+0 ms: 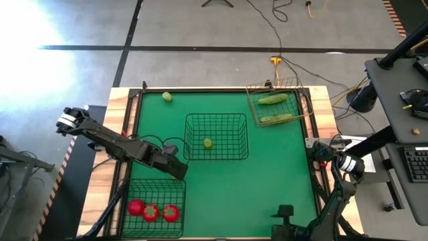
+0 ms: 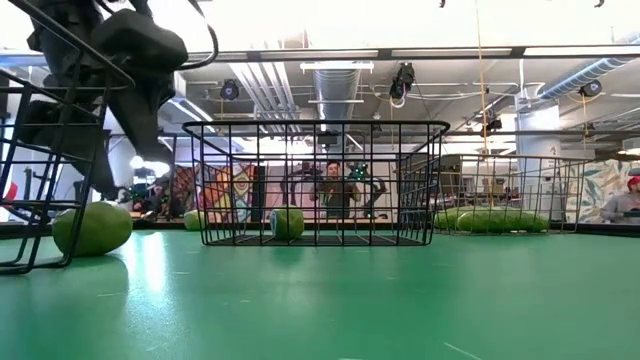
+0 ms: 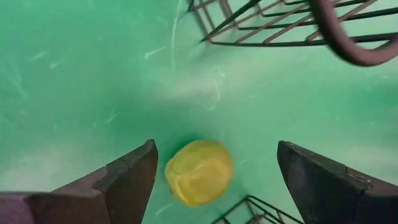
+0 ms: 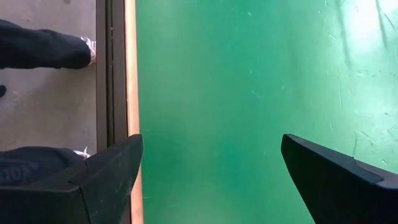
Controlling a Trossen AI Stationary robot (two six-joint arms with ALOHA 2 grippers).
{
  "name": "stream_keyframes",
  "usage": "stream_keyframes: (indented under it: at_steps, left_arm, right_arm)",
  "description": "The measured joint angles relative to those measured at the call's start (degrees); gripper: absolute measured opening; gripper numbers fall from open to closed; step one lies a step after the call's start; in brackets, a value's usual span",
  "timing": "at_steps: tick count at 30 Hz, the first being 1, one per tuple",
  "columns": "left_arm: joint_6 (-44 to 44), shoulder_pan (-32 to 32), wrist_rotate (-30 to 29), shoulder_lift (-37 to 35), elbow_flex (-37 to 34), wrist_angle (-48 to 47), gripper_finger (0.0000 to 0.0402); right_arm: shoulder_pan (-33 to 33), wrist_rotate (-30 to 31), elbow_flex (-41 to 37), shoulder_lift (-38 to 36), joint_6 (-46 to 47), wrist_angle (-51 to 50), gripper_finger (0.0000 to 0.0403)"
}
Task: Sort produce into baskets
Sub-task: Put the bottom green lime into the top black wire basket
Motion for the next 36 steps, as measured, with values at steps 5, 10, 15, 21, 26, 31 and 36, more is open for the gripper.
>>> stream_keyframes:
  at_steps: [5,10,15,21,26,31,36]
  left_arm:
    - [-0.88,0.91,3.36,-0.37,-0.26,-1.34,0.0307]
    - [2.61,0.98,6.16,-0.75,-0.48,-0.89,0.0237]
    - [6.75,0.98,8.38,-1.10,-2.23,2.20,0.0101]
    - [10.10,1.89,9.20,-2.82,-6.34,8.35,0.0018]
    - [11.39,2.05,9.95,-6.47,-8.88,15.39,0.0004]
    - [6.94,2.13,15.38,-7.68,-13.14,21.77,0.0001]
    - [6.39,2.13,19.52,-4.20,-16.14,30.18,0.0000]
  right_arm:
    - [-0.06,-0.02,0.00,0.00,0.04,-0.12,0.0376]
    - [-0.15,0.00,0.00,0.00,0.57,-0.18,0.0376]
    - [-0.15,0.00,-0.02,0.00,0.57,-0.15,0.0376]
    - [-0.15,0.00,-0.02,0.00,0.53,-0.15,0.0376]
    - [-0.24,-0.02,-0.02,0.00,0.48,-0.16,0.0376]
    - [-0.67,0.00,-0.02,0.00,0.38,-0.22,0.0376]
    - [-1.29,0.01,-0.04,0.00,0.37,-0.62,0.0376]
